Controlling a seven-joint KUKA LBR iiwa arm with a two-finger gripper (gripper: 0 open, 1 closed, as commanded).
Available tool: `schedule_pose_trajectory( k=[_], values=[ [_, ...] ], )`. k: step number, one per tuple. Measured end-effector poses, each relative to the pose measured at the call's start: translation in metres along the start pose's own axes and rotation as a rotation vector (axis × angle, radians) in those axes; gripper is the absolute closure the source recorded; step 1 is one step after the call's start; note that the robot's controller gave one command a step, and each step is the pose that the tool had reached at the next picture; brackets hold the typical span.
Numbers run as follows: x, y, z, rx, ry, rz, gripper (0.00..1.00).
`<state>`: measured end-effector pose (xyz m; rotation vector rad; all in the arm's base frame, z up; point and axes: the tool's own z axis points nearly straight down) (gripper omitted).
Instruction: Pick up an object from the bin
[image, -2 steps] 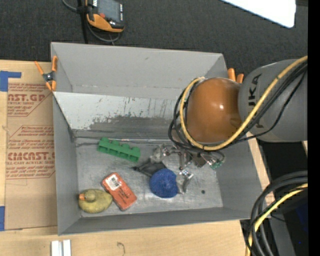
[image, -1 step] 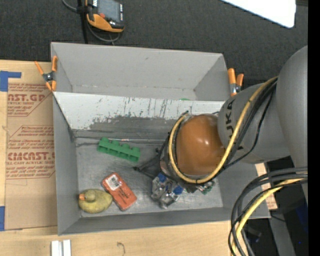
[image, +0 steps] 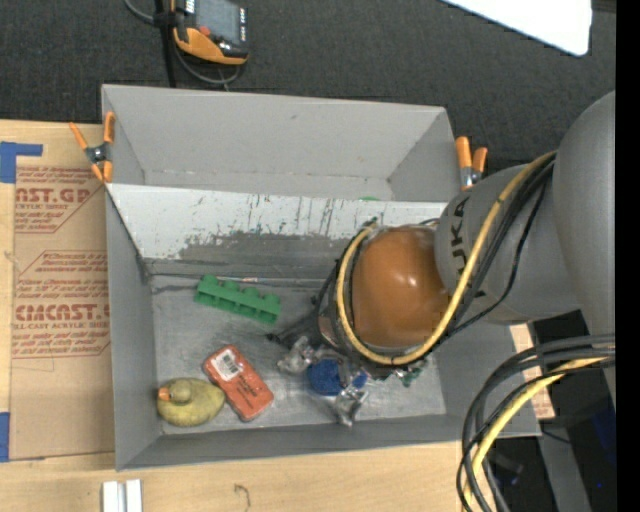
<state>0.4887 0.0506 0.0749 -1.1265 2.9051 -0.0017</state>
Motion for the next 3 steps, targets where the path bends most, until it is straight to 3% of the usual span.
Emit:
schedule_pose_trajectory(
  k=[1,2,3],
  values=[
    [0.0,0.0,0.0,0.0,0.001,0.0,0.0],
    [-0.025,-0.105,-0.002,-0.011,0.019,-0.16,1.0],
    [-0.025,-0.105,-0.002,-0.011,0.019,-0.16,1.0]
  ],
)
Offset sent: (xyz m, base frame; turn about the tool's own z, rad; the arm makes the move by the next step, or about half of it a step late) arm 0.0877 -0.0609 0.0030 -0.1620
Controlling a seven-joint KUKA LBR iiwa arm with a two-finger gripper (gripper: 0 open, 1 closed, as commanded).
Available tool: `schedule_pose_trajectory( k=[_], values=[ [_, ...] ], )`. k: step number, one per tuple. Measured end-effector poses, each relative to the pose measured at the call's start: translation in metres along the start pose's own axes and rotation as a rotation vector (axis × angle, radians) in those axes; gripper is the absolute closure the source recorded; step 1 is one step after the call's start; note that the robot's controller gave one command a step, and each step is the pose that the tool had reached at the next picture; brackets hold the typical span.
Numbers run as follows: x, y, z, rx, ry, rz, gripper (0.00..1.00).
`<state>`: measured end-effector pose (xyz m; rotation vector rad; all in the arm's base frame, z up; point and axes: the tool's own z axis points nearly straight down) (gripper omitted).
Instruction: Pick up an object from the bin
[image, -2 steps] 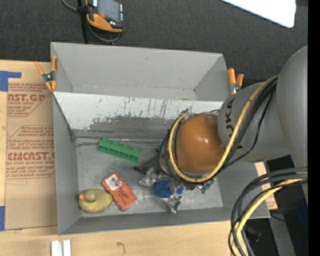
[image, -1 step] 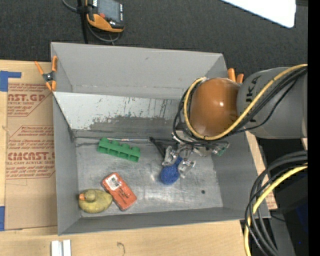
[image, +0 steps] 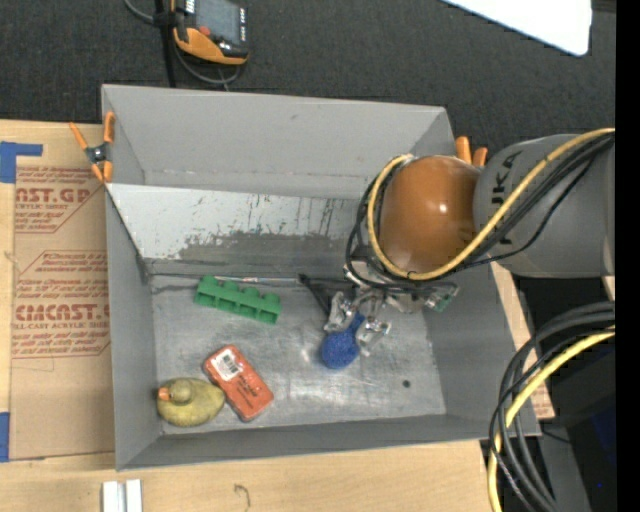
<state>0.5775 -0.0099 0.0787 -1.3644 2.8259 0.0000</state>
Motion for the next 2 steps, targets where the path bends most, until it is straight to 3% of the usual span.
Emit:
schedule_pose_trajectory(
  k=[1,2],
  values=[
    [-0.0006,-0.0004,-0.1072,-0.001,0.0,0.055,1.0],
    [-0.0006,-0.0004,-0.107,-0.002,0.0,0.055,1.0]
  ],
)
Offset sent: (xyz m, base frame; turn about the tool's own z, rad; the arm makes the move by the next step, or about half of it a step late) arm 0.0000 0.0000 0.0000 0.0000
